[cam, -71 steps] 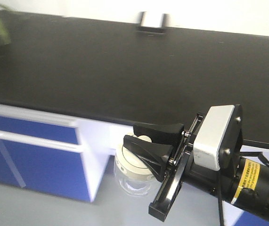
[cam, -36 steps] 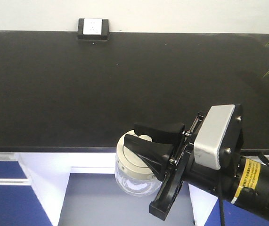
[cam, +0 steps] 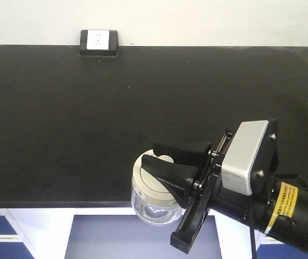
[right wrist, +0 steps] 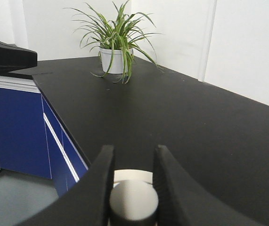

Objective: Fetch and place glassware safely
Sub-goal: 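Drive up to the black worktop holding the jar in the right gripper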

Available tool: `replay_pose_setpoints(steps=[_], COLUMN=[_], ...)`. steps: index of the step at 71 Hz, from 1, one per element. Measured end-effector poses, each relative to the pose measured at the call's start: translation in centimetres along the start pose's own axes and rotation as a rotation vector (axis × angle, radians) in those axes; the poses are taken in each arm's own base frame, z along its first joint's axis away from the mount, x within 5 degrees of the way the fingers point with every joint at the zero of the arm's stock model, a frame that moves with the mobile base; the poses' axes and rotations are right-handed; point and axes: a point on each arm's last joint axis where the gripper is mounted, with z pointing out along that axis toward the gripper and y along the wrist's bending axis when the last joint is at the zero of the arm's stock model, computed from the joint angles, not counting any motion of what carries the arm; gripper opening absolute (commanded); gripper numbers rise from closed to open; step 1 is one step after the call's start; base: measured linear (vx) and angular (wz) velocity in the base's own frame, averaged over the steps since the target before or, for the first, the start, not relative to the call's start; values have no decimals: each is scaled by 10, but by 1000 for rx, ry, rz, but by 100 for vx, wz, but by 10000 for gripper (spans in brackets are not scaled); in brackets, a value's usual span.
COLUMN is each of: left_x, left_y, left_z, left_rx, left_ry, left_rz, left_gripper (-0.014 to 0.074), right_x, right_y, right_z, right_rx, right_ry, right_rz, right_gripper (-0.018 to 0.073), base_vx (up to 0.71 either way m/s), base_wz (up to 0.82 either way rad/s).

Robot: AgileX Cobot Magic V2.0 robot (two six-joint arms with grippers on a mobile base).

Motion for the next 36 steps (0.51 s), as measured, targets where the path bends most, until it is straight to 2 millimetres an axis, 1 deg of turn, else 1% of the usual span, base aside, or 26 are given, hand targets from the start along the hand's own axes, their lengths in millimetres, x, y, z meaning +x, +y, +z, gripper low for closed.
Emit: replay_pose_setpoints(steps=[36], left_x=[0], left_y=[0], left_z=[0], left_rx=[0], left_ry=[0], left_rz=[0], left_gripper=[-7], right_x=[0], right_y=[0], right_z=[0], right_rx=[0], right_ry=[0], right_rz=[0], right_gripper=[-3], base_vx=[13], base_wz=[3])
